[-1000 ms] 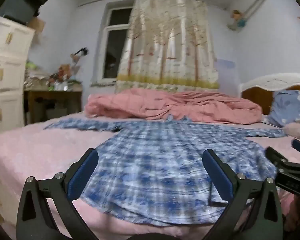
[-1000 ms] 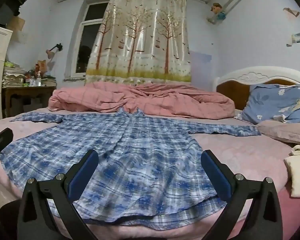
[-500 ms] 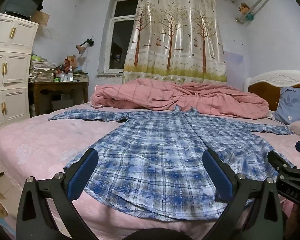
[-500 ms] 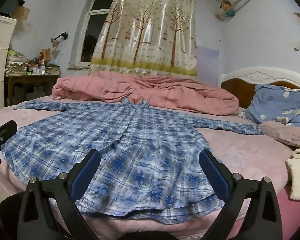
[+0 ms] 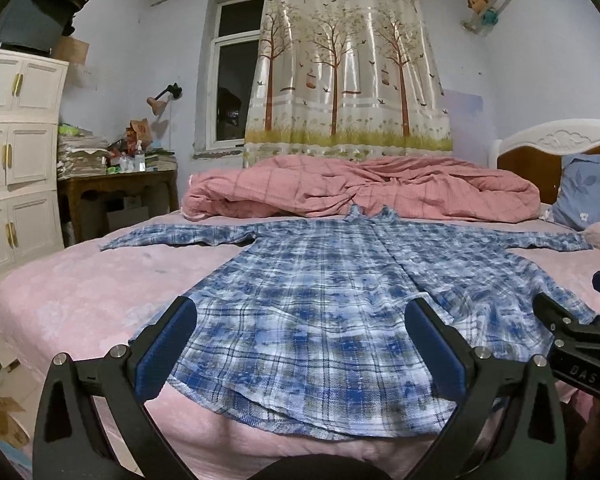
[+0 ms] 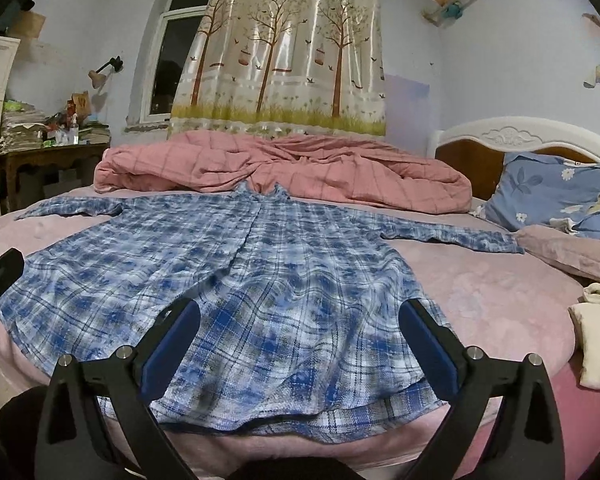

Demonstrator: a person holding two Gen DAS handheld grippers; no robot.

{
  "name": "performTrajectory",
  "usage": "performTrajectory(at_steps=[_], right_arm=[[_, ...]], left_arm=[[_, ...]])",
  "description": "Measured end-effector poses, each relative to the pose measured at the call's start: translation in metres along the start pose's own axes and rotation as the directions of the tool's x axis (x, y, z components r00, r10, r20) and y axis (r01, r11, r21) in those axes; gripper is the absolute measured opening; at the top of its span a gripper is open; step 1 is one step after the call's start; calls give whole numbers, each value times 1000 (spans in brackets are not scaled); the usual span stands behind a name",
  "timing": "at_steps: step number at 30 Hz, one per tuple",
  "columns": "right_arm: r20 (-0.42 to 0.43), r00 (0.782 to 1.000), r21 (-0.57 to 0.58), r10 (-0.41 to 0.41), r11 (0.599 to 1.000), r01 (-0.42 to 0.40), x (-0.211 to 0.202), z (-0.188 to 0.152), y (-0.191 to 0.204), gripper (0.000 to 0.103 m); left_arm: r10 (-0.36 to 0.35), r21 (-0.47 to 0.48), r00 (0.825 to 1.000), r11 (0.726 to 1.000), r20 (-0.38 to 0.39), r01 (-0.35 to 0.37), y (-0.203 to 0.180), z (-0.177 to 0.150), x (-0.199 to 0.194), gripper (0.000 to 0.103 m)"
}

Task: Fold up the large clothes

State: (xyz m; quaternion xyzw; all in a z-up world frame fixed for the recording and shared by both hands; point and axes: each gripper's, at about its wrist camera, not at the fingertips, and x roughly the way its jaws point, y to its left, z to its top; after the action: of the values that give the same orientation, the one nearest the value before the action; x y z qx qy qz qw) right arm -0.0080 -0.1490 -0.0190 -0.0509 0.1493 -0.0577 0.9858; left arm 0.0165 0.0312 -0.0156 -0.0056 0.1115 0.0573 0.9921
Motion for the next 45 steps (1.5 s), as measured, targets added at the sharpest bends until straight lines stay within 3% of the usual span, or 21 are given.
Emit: performTrajectory(at_steps=[45], right_arm=[[-14,1000,-25,-21,999,20,-1,-1,3,101]], left_arm=[[20,15,1000,1000,18,-20,-8,-1,-8,103]])
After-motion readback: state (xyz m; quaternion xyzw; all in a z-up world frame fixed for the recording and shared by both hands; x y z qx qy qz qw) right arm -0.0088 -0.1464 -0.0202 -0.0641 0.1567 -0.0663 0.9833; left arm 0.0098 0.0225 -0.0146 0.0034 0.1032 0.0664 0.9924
